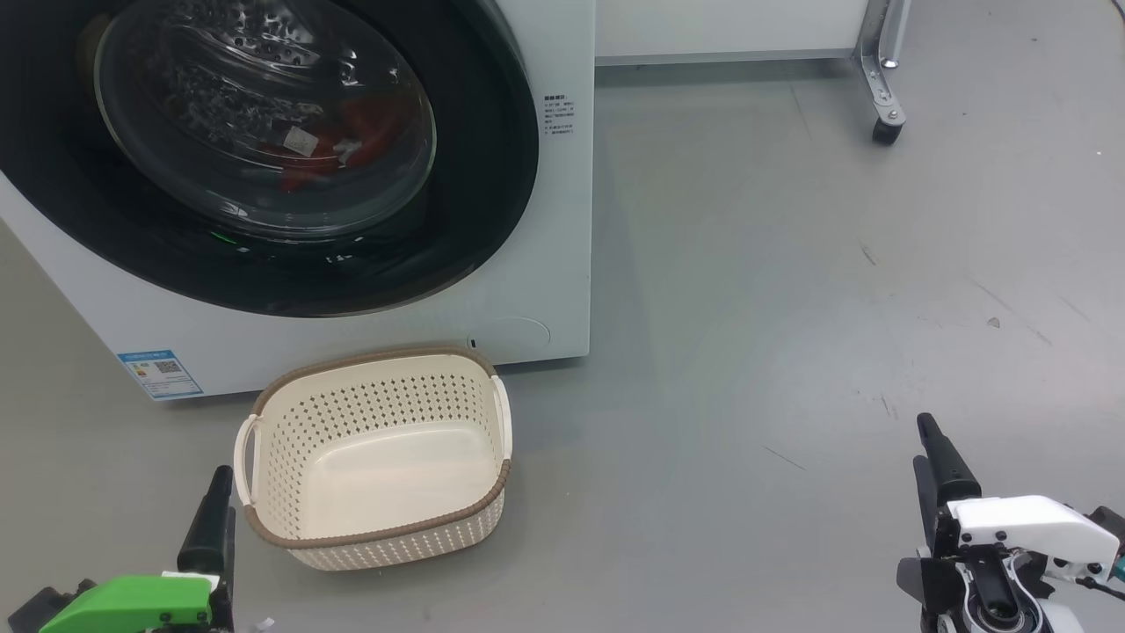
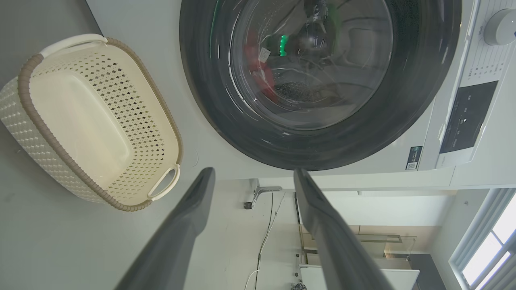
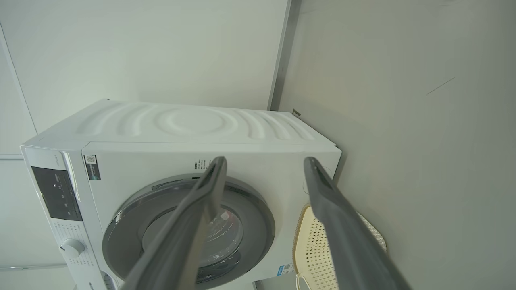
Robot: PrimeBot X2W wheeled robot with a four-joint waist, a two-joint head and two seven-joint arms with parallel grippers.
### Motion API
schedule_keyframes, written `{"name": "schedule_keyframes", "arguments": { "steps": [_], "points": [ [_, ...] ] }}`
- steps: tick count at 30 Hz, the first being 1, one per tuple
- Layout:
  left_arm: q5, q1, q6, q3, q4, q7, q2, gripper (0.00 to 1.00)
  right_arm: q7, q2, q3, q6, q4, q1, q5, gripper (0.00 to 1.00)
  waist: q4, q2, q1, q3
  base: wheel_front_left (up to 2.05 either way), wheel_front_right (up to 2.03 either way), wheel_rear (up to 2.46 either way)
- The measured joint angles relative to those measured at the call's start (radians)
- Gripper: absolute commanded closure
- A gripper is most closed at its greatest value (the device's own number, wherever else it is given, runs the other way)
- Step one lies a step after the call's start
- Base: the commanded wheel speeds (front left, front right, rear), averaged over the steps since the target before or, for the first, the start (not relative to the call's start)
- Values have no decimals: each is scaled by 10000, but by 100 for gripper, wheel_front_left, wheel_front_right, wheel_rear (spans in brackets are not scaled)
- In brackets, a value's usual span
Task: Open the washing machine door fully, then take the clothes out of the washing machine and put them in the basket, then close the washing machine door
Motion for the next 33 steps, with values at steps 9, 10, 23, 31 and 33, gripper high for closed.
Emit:
{"name": "schedule_keyframes", "arguments": {
  "steps": [9, 10, 23, 31, 33],
  "points": [
    [543, -70, 0, -267, -148, -364, 263, 0, -337, -209, 422, 0, 132, -302, -953, 0, 12, 0, 0, 15, 0, 0, 0],
    [587, -88, 0, -307, -155, -405, 286, 0, -380, -222, 472, 0, 146, -348, -1053, 0, 13, 0, 0, 17, 0, 0, 0],
    [1858, -208, 0, -1221, -255, -1195, 815, 0, -857, -424, 1350, -98, 527, -849, -2752, 0, 11, 0, 0, 52, 0, 0, 0],
    [2970, -305, 0, -1981, -247, -1534, 1158, 0, -1124, -548, 2002, -267, 805, -1152, -3935, 0, -4, 0, 1, 73, 0, 0, 0],
    [3120, -367, 0, -2104, -211, -1599, 1218, 0, -1162, -570, 2159, -288, 892, -1258, -4203, 0, -8, 0, 0, 73, 0, 0, 0]
  ]
}}
